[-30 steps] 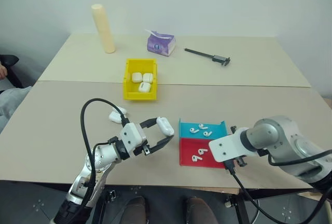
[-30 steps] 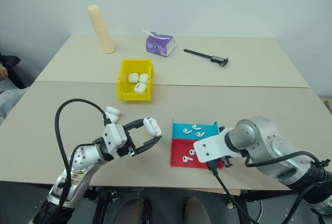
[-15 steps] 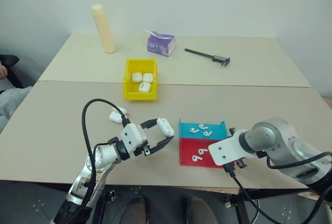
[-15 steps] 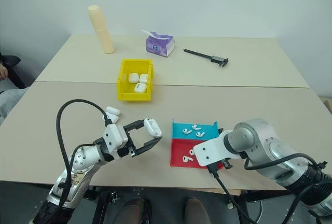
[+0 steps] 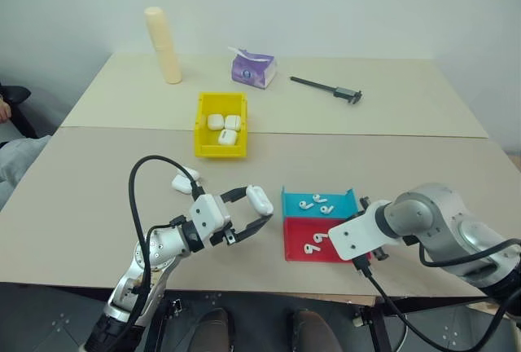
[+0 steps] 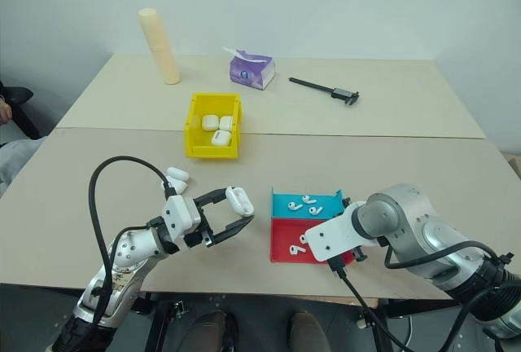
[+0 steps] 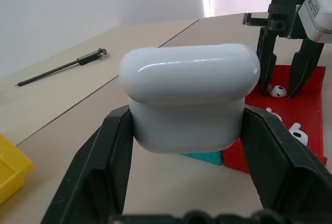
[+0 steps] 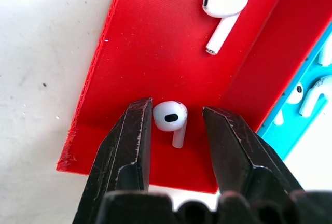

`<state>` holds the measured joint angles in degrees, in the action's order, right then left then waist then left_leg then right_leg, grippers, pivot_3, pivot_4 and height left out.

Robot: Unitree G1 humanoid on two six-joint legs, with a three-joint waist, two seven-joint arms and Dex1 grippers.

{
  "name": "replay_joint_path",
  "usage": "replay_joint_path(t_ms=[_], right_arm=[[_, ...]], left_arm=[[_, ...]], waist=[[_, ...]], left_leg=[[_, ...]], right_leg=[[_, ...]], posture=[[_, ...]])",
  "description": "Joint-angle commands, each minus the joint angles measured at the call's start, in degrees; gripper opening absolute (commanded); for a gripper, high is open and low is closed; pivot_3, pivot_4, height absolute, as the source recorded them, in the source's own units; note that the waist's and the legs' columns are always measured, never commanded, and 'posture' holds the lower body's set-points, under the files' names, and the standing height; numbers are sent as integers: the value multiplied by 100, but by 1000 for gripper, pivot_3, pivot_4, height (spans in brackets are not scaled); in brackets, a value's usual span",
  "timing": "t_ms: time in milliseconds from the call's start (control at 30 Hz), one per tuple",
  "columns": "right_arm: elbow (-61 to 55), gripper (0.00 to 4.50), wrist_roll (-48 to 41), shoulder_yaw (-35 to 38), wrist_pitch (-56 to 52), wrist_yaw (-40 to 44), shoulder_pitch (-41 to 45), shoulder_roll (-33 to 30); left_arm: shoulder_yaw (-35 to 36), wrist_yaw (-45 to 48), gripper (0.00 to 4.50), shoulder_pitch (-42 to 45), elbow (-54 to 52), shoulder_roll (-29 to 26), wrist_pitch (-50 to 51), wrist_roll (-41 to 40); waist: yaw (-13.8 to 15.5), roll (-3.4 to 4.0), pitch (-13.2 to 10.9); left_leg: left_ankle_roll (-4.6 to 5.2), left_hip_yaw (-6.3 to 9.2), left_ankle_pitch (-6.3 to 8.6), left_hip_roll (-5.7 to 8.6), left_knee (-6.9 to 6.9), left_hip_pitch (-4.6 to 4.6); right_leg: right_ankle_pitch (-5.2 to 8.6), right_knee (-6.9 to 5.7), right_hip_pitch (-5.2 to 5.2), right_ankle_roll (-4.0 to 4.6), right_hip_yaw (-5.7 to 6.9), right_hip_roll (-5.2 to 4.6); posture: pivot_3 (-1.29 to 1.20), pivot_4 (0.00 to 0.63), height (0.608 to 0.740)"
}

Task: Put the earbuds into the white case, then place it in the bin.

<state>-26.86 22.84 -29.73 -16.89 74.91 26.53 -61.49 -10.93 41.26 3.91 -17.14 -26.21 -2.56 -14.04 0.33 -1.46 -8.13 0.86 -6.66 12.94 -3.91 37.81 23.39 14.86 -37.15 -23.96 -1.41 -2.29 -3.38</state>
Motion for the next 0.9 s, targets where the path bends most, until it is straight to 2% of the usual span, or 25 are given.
replay_joint_path(t_ms=[33, 367, 500, 733, 900], right_arm=[[-12, 1974, 179, 208, 112, 43, 2, -26], [-154, 1974, 397, 259, 351, 221, -192, -66], [-185, 1078, 415, 324, 281, 241, -245, 37], [-185, 1078, 472, 377, 316, 251, -284, 81], [-520, 1078, -122, 769, -141, 486, -267, 197]], left_arm=[[21, 36, 2784, -5, -277, 19, -35, -8], [7, 83, 2784, -26, -305, 34, -19, 6], [14, 93, 2784, -48, -300, 22, -18, 20], [16, 105, 2784, -58, -288, 16, -27, 31], [20, 110, 2784, -68, -283, 12, -57, 54]], waist=[[0, 0, 0], [2, 1, 1], [2, 0, 2], [-1, 1, 3], [-3, 2, 4]], left_leg=[[0, 0, 0, 0, 0, 0], [0, -2, 0, 0, 0, 0], [0, -3, 0, 0, 1, -3], [0, -3, 0, 0, 1, -4], [0, 0, 0, -1, 1, -4]], right_leg=[[0, 0, 0, 0, 0, 0], [0, 0, 0, 0, 0, 0], [0, 0, 3, 0, 1, 0], [0, -1, 4, 0, 1, 1], [0, -2, 2, 0, 0, 2]], posture=[[0, 150, 740], [0, 150, 740], [0, 150, 740], [0, 150, 740], [0, 150, 740]])
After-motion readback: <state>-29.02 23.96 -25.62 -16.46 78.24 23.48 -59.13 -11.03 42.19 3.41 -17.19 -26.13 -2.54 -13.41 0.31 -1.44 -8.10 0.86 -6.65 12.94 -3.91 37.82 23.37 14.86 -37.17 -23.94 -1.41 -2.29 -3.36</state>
